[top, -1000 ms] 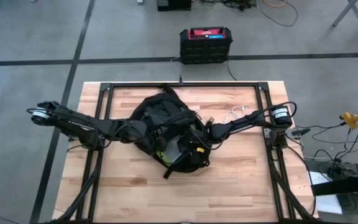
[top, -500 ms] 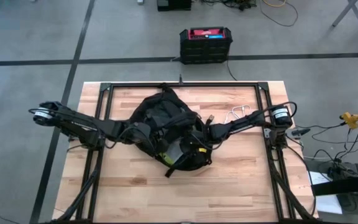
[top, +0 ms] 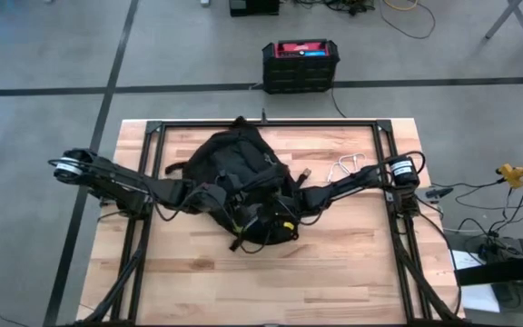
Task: Unpack backpack
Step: Remove the zip bag from the black backpack
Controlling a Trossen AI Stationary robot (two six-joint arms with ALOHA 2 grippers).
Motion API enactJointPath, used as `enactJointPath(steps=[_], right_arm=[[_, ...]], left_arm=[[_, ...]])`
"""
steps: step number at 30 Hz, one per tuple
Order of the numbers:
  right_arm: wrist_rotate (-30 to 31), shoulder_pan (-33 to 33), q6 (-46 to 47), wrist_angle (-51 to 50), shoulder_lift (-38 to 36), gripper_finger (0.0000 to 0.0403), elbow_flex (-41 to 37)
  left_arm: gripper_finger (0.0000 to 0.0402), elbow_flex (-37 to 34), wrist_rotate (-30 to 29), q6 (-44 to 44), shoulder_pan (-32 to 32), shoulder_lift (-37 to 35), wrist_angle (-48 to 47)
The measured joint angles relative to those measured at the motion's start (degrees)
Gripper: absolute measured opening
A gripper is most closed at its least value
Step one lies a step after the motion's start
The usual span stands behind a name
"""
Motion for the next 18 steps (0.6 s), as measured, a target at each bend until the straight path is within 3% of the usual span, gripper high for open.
enactJointPath(steps=[2,6,7,18], right_arm=[[0.5,-0.11,1.43,0.01,-0.08,0.0198,-0.02],[1.89,-0.15,1.55,-1.24,-0.97,0.0046,-0.1],[1.96,-0.16,1.65,-1.38,-1.28,0.0024,-0.14],[-0.48,1.63,2.89,-9.1,-13.01,0.0001,0.32]], left_arm=[[0.0,0.0,-0.09,-0.13,-0.37,0.4,0.26],[0.0,0.0,-0.09,-0.11,-0.83,0.36,0.23],[0.0,0.0,-0.09,-0.11,-0.9,0.34,0.14],[0.0,-0.15,-2.97,-2.95,-1.24,0.25,0.48]])
